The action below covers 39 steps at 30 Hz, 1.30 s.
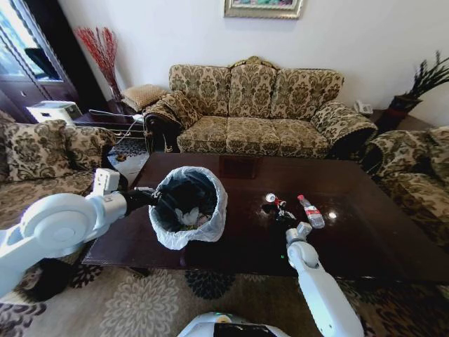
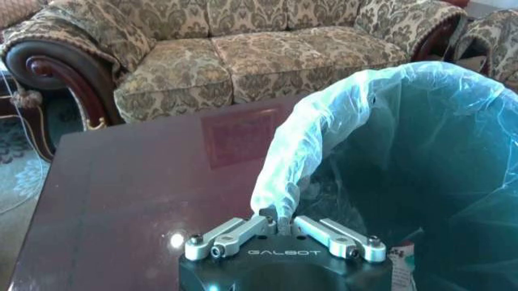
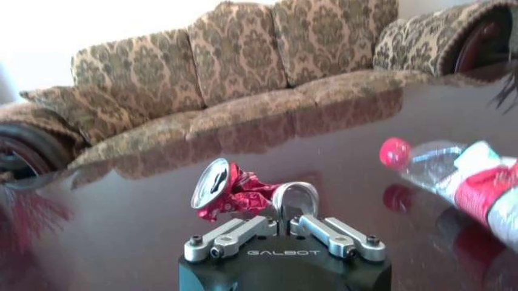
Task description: Move to the front of the table and place the trash on the table into the trash bin.
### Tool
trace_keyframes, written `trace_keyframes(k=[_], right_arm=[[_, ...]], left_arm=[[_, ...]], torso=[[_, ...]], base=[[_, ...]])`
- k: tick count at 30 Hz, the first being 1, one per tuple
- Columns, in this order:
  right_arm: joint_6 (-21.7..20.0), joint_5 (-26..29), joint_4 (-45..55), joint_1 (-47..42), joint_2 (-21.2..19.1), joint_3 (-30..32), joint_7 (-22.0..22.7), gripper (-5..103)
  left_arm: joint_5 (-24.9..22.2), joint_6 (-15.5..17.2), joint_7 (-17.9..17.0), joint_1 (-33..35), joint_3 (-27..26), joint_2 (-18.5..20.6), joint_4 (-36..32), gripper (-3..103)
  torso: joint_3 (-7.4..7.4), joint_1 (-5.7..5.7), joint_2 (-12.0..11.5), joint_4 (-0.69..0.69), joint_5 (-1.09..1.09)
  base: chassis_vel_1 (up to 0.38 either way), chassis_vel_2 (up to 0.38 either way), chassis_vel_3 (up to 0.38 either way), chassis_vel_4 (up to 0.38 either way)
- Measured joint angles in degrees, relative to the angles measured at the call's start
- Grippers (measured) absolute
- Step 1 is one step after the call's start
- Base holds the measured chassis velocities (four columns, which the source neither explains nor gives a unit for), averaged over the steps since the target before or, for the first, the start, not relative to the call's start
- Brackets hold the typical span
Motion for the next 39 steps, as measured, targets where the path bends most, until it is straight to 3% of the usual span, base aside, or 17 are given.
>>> trace_keyframes(k=[7, 8, 11, 16, 20, 24, 26, 33, 35, 37, 38, 39], right_arm=[[4.41, 2.79, 11.15, -3.60, -0.55, 1.79, -2.59, 1], [5.61, 4.87, 18.09, -4.96, -1.42, 1.95, -5.39, 1], [6.01, 7.24, 25.35, -6.16, -2.82, 1.35, -8.98, 1], [3.06, 13.82, 41.65, -5.79, -5.86, -4.52, -17.36, 1], [-0.29, 15.47, 48.38, -4.22, -7.24, -10.53, -20.93, 1], [-1.59, 12.80, 49.98, -3.31, -8.26, -15.50, -23.02, 1], [-1.54, 8.06, 48.96, -3.25, -8.63, -19.51, -24.37, 1], [-0.83, 2.84, 46.10, -4.62, -8.31, -22.66, -24.54, 0], [-0.62, 2.31, 45.74, -4.80, -8.13, -22.87, -24.38, 10], [-0.62, 2.30, 45.74, -4.81, -8.10, -22.87, -24.36, 10], [-0.61, 2.26, 45.73, -4.89, -7.94, -22.78, -24.28, 22], [-0.59, 2.25, 45.73, -4.97, -7.90, -22.64, -24.25, 22]], left_arm=[[-0.17, 0.00, -0.01, 0.11, -0.04, 0.36, 0.26, 0], [-0.44, 0.03, -0.01, 0.18, -0.03, 1.21, 0.58, 0], [-1.02, 0.12, -0.03, 0.21, 0.02, 2.59, 1.22, 0], [-2.89, 0.30, 0.78, 0.03, 0.13, 7.53, 3.79, 0], [-4.19, 0.45, 1.82, -0.04, 0.32, 11.51, 5.63, 0], [-4.69, 0.37, 2.36, -0.14, 0.44, 14.98, 6.85, 0], [-5.59, -0.01, 2.56, -0.59, 0.02, 17.24, 6.70, 0], [-5.98, -0.28, 2.50, -1.08, -0.32, 17.70, 4.28, 0], [-6.11, -0.28, 2.32, -1.11, -0.33, 17.25, 3.37, 0], [-6.12, -0.28, 2.31, -1.11, -0.33, 17.22, 3.32, 0], [-6.12, -0.28, 2.11, -1.11, -0.33, 16.96, 3.22, 0], [-6.12, -0.28, 1.99, -1.11, -0.33, 16.83, 3.25, 0]], torso=[[0.00, 0.00, 0.00, -0.01, -0.02], [0.00, 0.00, 0.00, -0.02, -0.02], [-0.01, 0.00, 0.00, -0.01, -0.05], [0.00, 0.00, 0.00, -0.01, -0.02], [0.00, 0.00, 0.00, 0.00, -0.04], [0.00, 0.00, 0.00, -0.01, -0.01], [0.00, 0.00, 0.00, -0.01, 0.00], [0.00, 0.00, 0.00, -0.01, -0.01], [0.00, 0.00, 0.00, -0.01, -0.01], [0.00, 0.00, 0.00, -0.01, -0.01], [0.00, 0.00, 0.00, -0.01, -0.01], [0.00, 0.00, 0.00, -0.01, -0.01]], base=[[0.000, 0.000, 0.000, 0.000], [0.000, 0.000, 0.000, 0.000], [0.000, 0.000, 0.000, 0.000], [0.000, 0.000, 0.000, 0.000], [0.000, 0.000, 0.000, 0.000], [0.000, 0.000, 0.000, 0.000], [0.000, 0.000, 0.000, 0.000], [0.000, 0.000, 0.000, 0.000], [0.000, 0.000, 0.000, 0.000], [0.000, 0.000, 0.000, 0.000], [0.000, 0.000, 0.000, 0.000], [0.000, 0.000, 0.000, 0.000]])
